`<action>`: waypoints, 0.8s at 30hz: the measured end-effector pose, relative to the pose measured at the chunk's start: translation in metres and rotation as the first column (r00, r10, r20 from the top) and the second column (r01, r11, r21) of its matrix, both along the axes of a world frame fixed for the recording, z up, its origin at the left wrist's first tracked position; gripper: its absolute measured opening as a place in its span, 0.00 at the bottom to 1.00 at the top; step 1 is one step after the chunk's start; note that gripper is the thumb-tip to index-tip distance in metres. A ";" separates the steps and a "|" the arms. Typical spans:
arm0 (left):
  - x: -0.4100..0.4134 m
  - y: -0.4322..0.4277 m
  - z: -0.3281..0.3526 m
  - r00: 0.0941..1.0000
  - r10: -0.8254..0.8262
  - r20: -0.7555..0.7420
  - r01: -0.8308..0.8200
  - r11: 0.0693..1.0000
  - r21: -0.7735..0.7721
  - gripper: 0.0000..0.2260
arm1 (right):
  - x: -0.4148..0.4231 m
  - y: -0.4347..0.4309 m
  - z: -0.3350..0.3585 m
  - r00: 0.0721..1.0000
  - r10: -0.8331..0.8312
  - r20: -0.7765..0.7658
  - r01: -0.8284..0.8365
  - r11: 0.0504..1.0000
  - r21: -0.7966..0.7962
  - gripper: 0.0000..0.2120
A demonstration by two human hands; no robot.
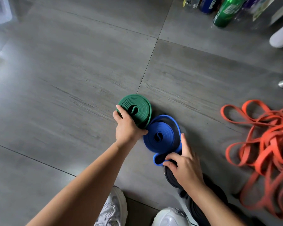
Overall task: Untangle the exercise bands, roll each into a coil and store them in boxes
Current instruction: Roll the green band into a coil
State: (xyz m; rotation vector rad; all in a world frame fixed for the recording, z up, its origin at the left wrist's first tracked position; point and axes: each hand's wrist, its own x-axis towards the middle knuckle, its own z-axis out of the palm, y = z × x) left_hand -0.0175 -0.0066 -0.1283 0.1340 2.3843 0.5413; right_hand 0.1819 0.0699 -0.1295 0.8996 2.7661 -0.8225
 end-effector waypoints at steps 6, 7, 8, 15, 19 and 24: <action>0.000 0.002 -0.004 0.997 0.069 0.035 -0.072 0.995 0.073 0.62 | 0.001 -0.015 0.004 0.997 0.076 0.032 -0.080 0.985 0.150 0.14; 0.000 0.001 -0.005 0.995 0.086 0.043 -0.089 0.992 0.088 0.62 | 0.000 -0.018 0.005 0.998 0.055 0.026 -0.059 0.985 0.164 0.13; 0.001 0.002 -0.006 0.993 0.105 0.054 -0.111 0.988 0.109 0.62 | -0.001 -0.020 0.006 0.999 0.047 0.000 -0.046 0.984 0.174 0.12; 0.004 0.003 -0.010 0.982 0.177 0.066 -0.188 0.958 0.216 0.61 | 0.004 -0.071 -0.004 0.951 0.295 -0.093 -0.275 0.944 0.181 0.18; 0.006 0.004 -0.009 0.981 0.187 0.058 -0.195 0.955 0.224 0.60 | 0.001 -0.084 -0.010 0.946 0.324 -0.012 -0.319 0.938 0.138 0.16; 0.010 0.003 -0.008 0.982 0.184 0.034 -0.187 0.957 0.222 0.59 | -0.019 -0.076 -0.007 0.964 0.253 -0.084 -0.249 0.967 0.059 0.16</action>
